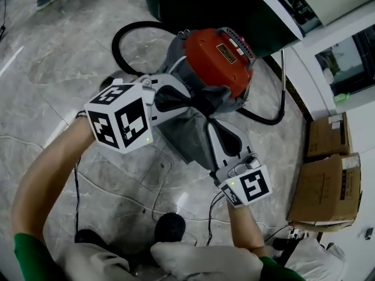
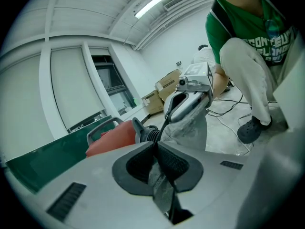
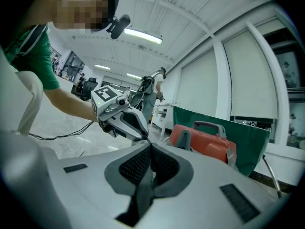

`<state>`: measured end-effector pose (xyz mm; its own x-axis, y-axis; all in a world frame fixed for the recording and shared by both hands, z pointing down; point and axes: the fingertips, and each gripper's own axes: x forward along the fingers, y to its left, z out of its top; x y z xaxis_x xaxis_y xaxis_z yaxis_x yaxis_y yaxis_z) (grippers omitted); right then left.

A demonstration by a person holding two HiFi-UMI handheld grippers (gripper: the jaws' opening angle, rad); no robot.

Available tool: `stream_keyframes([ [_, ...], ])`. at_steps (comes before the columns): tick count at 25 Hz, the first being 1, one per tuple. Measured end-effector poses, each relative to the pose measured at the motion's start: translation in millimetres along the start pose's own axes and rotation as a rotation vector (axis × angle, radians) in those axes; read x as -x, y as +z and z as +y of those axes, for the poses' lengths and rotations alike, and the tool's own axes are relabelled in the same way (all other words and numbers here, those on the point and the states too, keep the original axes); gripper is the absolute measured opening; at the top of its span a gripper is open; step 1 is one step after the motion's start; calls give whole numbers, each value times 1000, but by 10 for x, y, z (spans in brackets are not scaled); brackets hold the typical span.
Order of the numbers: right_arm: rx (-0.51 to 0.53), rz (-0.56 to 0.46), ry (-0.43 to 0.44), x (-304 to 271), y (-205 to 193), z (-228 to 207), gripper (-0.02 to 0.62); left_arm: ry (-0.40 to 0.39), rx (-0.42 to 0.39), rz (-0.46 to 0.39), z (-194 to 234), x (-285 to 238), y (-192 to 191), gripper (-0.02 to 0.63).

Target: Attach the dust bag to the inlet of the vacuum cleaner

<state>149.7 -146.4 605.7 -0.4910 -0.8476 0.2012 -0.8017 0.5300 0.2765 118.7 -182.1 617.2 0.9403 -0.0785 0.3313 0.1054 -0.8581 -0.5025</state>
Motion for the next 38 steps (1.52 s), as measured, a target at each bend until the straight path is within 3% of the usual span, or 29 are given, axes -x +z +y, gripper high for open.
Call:
stream_keyframes([
  [16,-1,-7,-18,6,11,-14,14,20,-18,-9,-1,-3,12,28],
  [38,-83,-126,-40,63,-68,-74,14,13,-41,37,35,-93,49,35],
])
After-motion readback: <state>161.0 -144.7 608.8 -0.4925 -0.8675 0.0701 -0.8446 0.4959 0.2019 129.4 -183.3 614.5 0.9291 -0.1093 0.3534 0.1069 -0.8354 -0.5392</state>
